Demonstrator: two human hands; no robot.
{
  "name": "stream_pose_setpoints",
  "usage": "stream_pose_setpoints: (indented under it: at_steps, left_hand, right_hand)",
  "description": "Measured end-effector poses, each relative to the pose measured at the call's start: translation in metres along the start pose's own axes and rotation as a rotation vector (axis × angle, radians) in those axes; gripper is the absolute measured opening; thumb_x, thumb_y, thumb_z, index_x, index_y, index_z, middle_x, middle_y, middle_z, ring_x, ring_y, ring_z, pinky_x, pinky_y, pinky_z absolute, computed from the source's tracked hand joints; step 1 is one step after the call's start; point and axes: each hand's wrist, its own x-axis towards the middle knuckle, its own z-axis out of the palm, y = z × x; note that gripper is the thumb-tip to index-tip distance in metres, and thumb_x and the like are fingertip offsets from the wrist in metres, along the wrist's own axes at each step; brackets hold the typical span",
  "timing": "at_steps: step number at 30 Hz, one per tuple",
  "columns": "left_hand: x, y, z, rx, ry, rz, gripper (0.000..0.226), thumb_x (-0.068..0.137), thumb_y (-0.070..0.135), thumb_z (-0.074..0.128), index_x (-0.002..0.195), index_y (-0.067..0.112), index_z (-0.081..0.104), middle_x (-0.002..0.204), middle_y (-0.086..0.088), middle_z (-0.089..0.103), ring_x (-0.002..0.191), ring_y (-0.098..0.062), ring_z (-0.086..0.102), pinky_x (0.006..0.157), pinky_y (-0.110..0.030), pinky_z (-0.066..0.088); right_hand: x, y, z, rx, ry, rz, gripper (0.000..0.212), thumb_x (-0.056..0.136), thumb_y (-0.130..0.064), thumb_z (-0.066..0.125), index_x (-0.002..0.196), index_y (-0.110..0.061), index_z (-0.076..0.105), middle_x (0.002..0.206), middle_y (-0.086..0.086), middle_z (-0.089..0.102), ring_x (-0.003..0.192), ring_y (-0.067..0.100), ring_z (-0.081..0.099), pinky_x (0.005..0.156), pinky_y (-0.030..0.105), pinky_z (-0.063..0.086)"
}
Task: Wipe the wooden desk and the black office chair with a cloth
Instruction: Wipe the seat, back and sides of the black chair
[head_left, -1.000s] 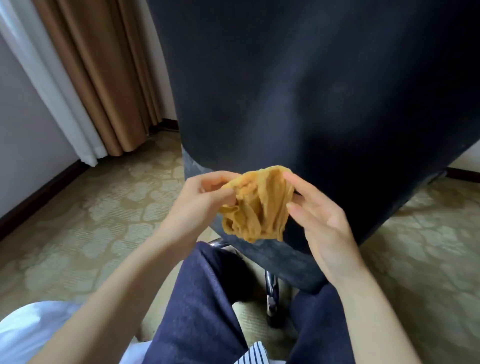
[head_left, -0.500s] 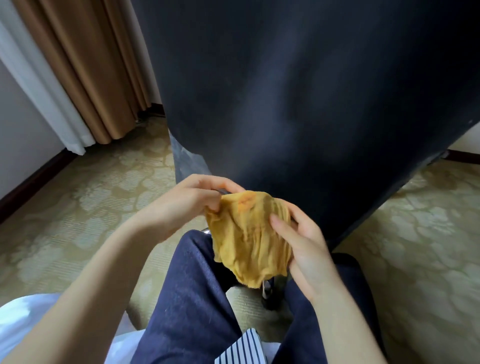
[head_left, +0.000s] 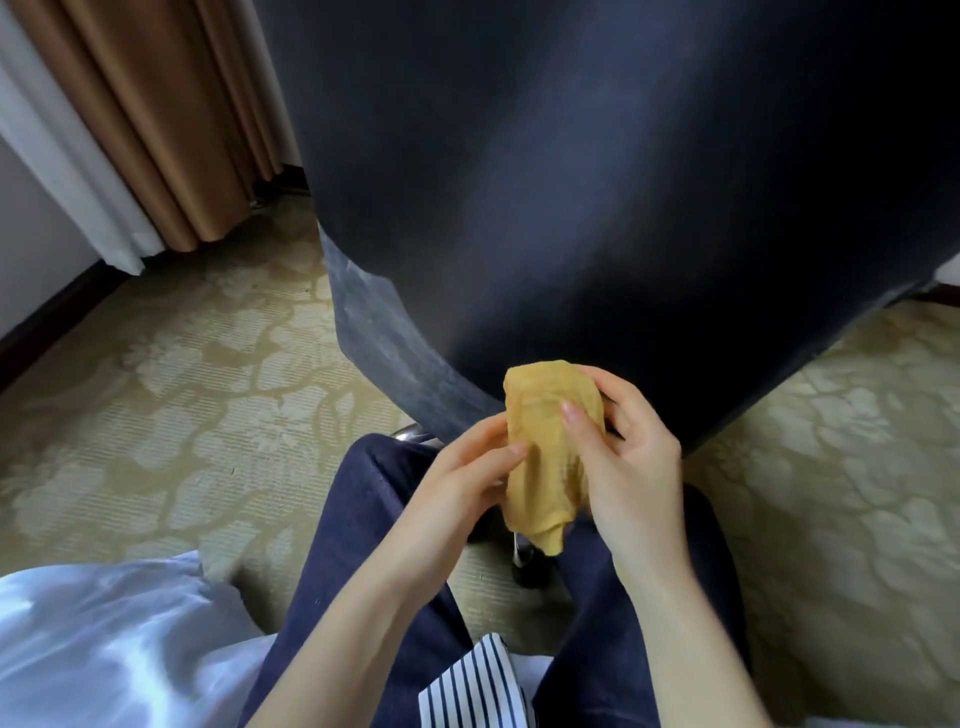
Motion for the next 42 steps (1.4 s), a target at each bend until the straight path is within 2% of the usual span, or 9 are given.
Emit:
stream_pose_setpoints:
  at_steps: [5,11,17,21,25,31,34,37,42]
  left_hand:
    - [-0.001,-0.009,-0.005,-0.081,0.051,0.036,0.040,0.086,0.030,0.061,0.122,0.015,0.058,0.118,-0.010,0.065,0.110,-0.026,0.062,0.090,-0.034,0.052]
    - [-0.001,-0.006,-0.010,-0.058,0.175,0.060,0.033,0.088,0.024,0.057,0.118,0.011,0.058,0.093,-0.005,0.071,0.077,-0.019,0.068,0.054,-0.025,0.052]
    - [0.003,-0.005,-0.015,0.008,0.272,0.090,0.022,0.092,0.014,0.056,0.113,0.011,0.059,0.076,0.002,0.071,0.071,-0.008,0.068,0.057,-0.016,0.049]
    - [0.000,-0.005,-0.014,0.035,0.338,0.110,0.018,0.091,0.012,0.058,0.109,0.013,0.059,0.075,0.001,0.072,0.070,-0.008,0.069,0.056,-0.017,0.050]
    - [-0.002,-0.006,-0.013,0.071,0.331,0.089,0.017,0.092,0.016,0.056,0.109,0.017,0.063,0.087,-0.003,0.073,0.080,-0.012,0.069,0.062,-0.018,0.051]
    - [-0.008,0.002,-0.017,0.127,0.143,0.053,0.035,0.088,0.041,0.047,0.115,0.023,0.061,0.107,-0.007,0.069,0.104,-0.021,0.064,0.090,-0.032,0.050]
    - [-0.008,0.011,-0.017,0.189,0.074,0.104,0.040,0.086,0.043,0.040,0.114,0.026,0.062,0.106,0.002,0.071,0.100,-0.007,0.065,0.081,-0.016,0.050]
    - [-0.005,0.019,-0.020,0.212,0.100,0.163,0.032,0.095,0.032,0.034,0.109,0.026,0.063,0.102,0.009,0.071,0.091,0.000,0.065,0.071,-0.007,0.046]
    - [-0.002,0.030,-0.032,0.203,0.098,0.160,0.049,0.085,0.049,0.033,0.118,0.027,0.061,0.111,0.006,0.070,0.103,-0.014,0.065,0.096,-0.035,0.043]
  right_hand:
    - [-0.003,0.013,0.011,-0.117,0.001,0.096,0.024,0.093,-0.029,0.054,0.115,-0.031,0.062,0.110,-0.016,0.065,0.104,-0.002,0.058,0.095,0.031,0.050]
    - [-0.019,0.022,0.034,0.204,-0.045,0.259,0.054,0.082,-0.048,0.056,0.132,-0.029,0.049,0.129,-0.008,0.058,0.120,0.009,0.054,0.105,0.044,0.042]
    - [-0.038,0.028,0.047,0.201,0.131,0.160,0.070,0.072,-0.041,0.071,0.132,-0.051,0.035,0.133,-0.016,0.049,0.121,0.002,0.050,0.101,0.036,0.045]
    - [-0.047,0.032,0.057,0.086,0.136,0.061,0.064,0.080,-0.036,0.064,0.136,-0.041,0.035,0.142,-0.016,0.039,0.131,0.006,0.041,0.106,0.038,0.041]
    - [-0.049,0.032,0.066,0.177,0.065,0.194,0.054,0.083,-0.046,0.055,0.134,-0.048,0.038,0.140,-0.024,0.042,0.126,-0.009,0.041,0.105,0.019,0.039]
    - [-0.037,0.024,0.057,0.290,0.096,0.409,0.056,0.070,-0.057,0.063,0.123,-0.038,0.058,0.123,-0.010,0.063,0.115,0.009,0.058,0.104,0.042,0.043]
    - [-0.031,0.016,0.053,0.392,0.137,0.487,0.042,0.076,-0.047,0.065,0.114,-0.029,0.066,0.111,-0.001,0.070,0.107,0.019,0.064,0.100,0.048,0.046]
    - [-0.023,0.004,0.050,0.330,0.159,0.420,0.019,0.092,-0.030,0.057,0.105,-0.024,0.069,0.101,0.000,0.072,0.102,0.020,0.066,0.095,0.042,0.051]
    - [0.004,-0.022,0.042,0.199,0.240,0.129,0.018,0.092,-0.028,0.059,0.108,-0.028,0.066,0.106,-0.008,0.070,0.102,0.005,0.063,0.095,0.034,0.051]
